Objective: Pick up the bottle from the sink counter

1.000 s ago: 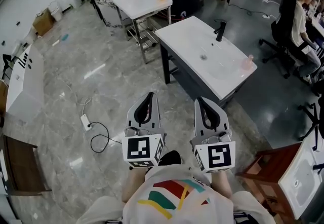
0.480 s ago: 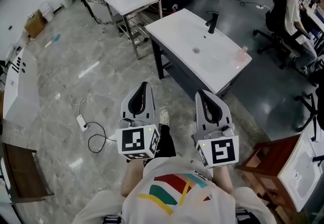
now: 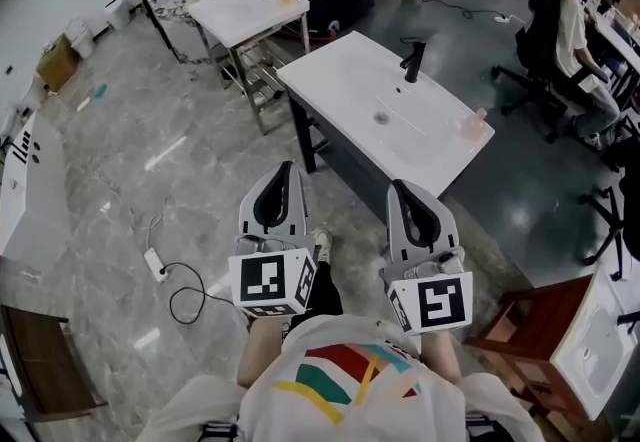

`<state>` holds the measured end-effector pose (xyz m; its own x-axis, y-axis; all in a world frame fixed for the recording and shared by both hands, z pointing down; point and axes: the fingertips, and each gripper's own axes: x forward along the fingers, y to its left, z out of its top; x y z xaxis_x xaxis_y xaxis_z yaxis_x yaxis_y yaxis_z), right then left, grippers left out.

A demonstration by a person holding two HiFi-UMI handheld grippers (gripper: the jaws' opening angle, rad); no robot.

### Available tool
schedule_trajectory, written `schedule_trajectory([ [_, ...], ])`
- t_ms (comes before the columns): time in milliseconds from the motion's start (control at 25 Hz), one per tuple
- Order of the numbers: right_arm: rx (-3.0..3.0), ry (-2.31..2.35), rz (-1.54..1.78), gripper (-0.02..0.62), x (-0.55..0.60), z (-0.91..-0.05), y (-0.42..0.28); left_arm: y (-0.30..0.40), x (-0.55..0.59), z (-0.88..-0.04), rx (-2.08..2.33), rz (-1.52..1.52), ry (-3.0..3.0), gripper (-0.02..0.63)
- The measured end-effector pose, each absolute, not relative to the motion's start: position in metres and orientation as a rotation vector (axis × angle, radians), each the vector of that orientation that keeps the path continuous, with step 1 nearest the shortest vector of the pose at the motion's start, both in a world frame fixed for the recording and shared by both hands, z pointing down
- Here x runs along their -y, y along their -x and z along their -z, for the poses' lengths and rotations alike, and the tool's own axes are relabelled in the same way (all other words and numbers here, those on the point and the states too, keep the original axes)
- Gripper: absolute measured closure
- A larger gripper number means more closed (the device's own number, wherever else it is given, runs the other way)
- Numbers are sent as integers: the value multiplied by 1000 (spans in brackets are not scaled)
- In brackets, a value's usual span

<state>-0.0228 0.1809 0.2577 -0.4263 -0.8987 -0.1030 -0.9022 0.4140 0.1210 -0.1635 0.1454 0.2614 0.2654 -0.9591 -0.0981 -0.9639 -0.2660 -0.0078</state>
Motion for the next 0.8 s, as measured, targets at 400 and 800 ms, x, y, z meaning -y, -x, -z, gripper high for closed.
schedule_trajectory([
  [400, -2685, 1645, -293, 584, -80, -270, 64, 191, -47, -280, -1897, -108, 2481, 588],
  [800, -2710, 1652, -381, 584, 67, -250, 109, 217, 98, -257, -1847, -140, 2514, 588],
])
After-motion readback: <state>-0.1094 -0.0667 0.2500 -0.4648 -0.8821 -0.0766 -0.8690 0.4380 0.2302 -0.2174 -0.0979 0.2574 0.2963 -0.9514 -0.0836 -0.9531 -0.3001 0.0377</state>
